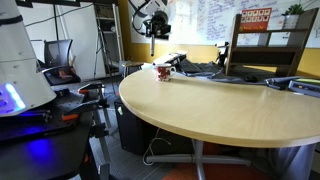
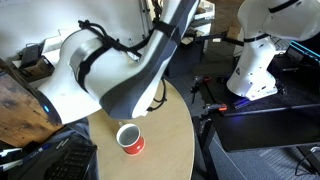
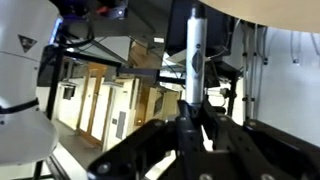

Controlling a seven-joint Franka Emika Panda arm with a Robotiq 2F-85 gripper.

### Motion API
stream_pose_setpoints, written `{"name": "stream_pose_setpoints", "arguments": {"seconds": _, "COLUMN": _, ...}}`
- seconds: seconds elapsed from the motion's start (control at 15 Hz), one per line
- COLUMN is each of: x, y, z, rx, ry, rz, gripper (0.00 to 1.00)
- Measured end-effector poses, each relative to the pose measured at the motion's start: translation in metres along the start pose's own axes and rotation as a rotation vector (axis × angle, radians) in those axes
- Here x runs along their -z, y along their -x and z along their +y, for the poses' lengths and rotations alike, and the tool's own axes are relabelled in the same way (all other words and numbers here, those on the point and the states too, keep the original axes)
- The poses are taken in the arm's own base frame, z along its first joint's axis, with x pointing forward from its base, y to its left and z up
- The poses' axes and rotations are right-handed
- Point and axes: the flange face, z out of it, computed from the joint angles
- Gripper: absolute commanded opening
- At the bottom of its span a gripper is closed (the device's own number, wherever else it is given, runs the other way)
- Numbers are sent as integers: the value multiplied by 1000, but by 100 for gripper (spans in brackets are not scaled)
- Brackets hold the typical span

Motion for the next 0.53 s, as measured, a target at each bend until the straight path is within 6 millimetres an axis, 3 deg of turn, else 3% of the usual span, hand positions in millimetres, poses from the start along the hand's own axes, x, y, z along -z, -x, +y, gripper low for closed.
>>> {"name": "stream_pose_setpoints", "arguments": {"seconds": 0.2, "x": 30, "y": 16, "z": -7, "rx": -28, "ry": -67, "rz": 9, "gripper": 5}}
{"name": "stream_pose_setpoints", "arguments": {"seconds": 0.53, "x": 78, "y": 33, "z": -36, "rx": -11, "ry": -165, "rz": -23, "gripper": 5}}
